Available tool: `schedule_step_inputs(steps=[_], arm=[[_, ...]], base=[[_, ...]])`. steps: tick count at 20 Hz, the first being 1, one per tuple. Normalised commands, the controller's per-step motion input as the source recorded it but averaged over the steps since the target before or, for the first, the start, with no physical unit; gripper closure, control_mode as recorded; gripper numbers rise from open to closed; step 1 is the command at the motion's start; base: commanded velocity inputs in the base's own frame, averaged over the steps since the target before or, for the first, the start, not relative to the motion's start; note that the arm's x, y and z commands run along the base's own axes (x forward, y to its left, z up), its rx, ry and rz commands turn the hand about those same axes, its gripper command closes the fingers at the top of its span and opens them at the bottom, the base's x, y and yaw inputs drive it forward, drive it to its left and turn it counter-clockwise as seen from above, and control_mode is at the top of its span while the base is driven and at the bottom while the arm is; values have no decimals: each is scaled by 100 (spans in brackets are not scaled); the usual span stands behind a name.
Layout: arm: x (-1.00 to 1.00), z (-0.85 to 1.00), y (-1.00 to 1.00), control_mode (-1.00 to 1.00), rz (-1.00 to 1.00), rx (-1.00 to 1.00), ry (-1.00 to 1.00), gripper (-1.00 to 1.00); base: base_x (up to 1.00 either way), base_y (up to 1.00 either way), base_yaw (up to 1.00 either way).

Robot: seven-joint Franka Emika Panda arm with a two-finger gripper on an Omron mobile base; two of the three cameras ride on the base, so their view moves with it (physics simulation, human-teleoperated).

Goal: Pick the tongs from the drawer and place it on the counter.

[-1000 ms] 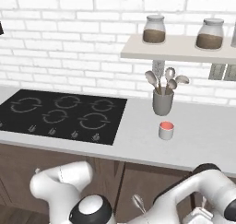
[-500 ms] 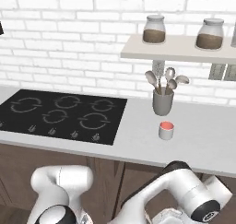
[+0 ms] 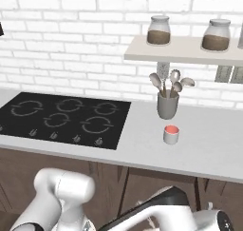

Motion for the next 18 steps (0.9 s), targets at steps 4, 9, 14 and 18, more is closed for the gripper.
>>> schedule_step_inputs(steps=[4,9,14,18], arm=[[38,-6,2,-100,-3,0,-22,-100],[51,-44,0,-100,-1,1,-14,-100],[44,-52,-7,-100,1,4,-6,-100],[14,-54,-4,-100,6,9,-11,-100]], base=[[0,0,0],[0,0,0],[0,0,0],[0,0,0]])
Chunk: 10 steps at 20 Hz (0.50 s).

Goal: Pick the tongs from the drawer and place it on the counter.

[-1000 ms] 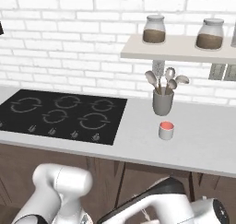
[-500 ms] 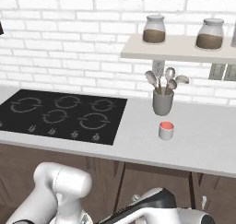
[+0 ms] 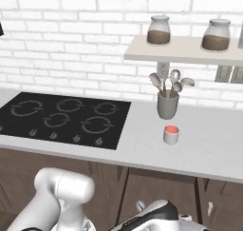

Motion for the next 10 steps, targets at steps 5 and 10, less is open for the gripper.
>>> schedule_step_inputs(steps=[5,10], arm=[[8,-60,0,-100,0,1,-7,-100],[33,-46,-1,-100,0,3,-2,-100]], base=[[0,0,0],[0,0,0]])
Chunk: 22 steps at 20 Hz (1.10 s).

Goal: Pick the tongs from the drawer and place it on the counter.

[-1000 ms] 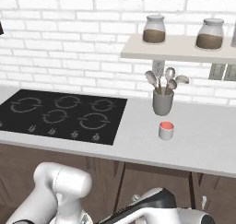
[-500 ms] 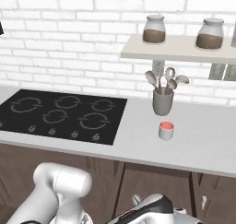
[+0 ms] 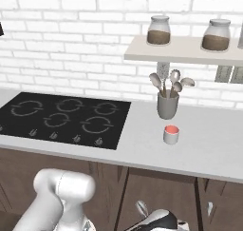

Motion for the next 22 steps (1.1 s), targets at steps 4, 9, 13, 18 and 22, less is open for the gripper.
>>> schedule_step_inputs(steps=[4,9,13,18,22], arm=[[31,-36,-13,-100,0,10,-14,-100],[19,-16,-9,-100,0,2,-5,-100],[1,-5,-10,-100,0,0,0,-100],[5,-25,-14,-100,0,-1,1,-100],[-37,-16,16,-100,1,-4,-10,-100]], base=[[0,0,0],[0,0,0],[0,0,0],[0,0,0],[0,0,0]])
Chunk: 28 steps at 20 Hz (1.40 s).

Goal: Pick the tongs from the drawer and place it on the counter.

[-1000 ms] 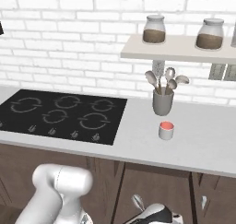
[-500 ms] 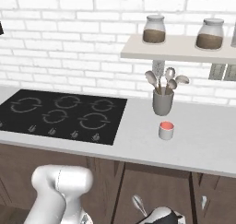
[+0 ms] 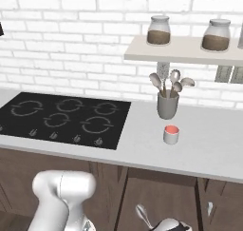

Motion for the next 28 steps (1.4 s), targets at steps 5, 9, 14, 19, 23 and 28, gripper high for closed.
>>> schedule_step_inputs(steps=[5,9,14,19,23,28], arm=[[-43,22,41,-100,4,-9,-14,-100],[9,-2,37,-100,6,-13,0,-100],[0,-20,29,-100,5,-14,2,-100],[11,-53,5,-100,3,-13,4,-100],[12,-33,-43,-100,0,0,4,-100],[5,-24,-64,-100,0,0,12,-100]], base=[[0,0,0],[0,0,0],[0,0,0],[0,0,0],[0,0,0],[0,0,0]])
